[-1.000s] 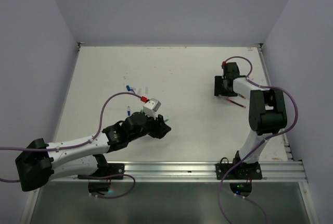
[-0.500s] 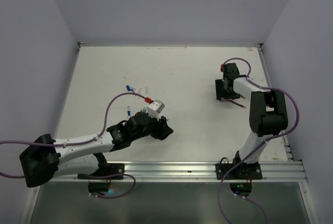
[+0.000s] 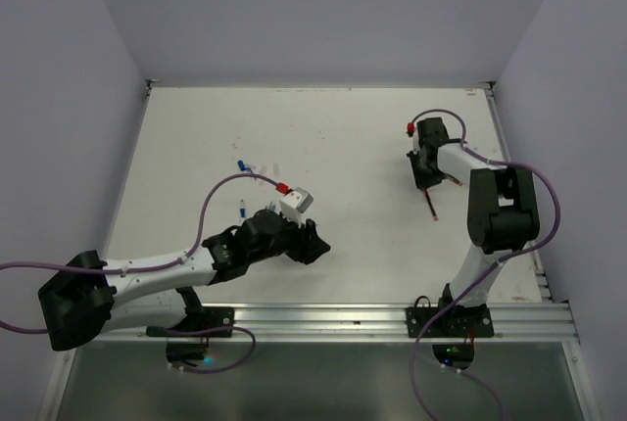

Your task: Open the pen caps

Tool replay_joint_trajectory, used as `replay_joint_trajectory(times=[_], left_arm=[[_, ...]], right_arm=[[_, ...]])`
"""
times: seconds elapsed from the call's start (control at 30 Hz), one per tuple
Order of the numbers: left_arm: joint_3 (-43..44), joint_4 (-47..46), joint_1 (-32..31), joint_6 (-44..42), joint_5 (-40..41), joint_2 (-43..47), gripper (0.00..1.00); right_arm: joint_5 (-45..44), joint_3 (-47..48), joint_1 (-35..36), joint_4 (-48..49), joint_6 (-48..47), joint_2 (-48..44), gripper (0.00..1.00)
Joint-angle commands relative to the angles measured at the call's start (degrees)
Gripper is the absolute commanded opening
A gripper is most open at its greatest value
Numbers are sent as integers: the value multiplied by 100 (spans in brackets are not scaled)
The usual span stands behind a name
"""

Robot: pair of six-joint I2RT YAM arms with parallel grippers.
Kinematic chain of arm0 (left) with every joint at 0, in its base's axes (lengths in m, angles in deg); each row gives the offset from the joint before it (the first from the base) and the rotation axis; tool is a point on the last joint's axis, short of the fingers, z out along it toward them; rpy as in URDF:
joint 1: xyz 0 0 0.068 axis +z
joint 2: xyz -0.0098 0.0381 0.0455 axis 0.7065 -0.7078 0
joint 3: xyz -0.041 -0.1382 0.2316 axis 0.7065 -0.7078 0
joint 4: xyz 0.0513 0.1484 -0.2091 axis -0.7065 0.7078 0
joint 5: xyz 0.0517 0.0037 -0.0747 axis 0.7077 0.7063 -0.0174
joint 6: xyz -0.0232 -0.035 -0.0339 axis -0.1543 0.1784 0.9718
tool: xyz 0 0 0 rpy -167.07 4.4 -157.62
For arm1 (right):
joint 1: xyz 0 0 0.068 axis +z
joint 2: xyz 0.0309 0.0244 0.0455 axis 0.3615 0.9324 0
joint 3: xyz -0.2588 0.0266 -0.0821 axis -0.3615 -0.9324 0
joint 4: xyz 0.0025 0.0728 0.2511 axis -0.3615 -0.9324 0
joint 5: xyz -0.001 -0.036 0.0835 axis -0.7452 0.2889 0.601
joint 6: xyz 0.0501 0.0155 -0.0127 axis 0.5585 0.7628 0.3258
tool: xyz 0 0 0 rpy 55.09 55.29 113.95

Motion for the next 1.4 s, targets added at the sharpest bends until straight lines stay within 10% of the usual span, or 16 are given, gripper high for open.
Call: replay_joint_trajectory(times=[0.0, 0.17, 0.4, 0.7, 1.37], left_arm=[[11, -142, 17, -148, -94, -11, 54], [46, 243, 34, -96, 99, 138, 54], [72, 684, 87, 168, 617, 279, 54], [-16, 799, 87, 449, 1049, 657, 55], [63, -1372, 105, 985, 407, -590, 63]], right_arm=[[311, -169, 109, -527, -121, 535, 19], [610, 130, 468, -668, 46, 527, 0], [257, 938, 1234, -1046, 1195, 98, 0], [2051, 237, 1629, -195, 3112, -1071, 0], [2684, -1645, 2949, 2628, 5117, -2821, 0]])
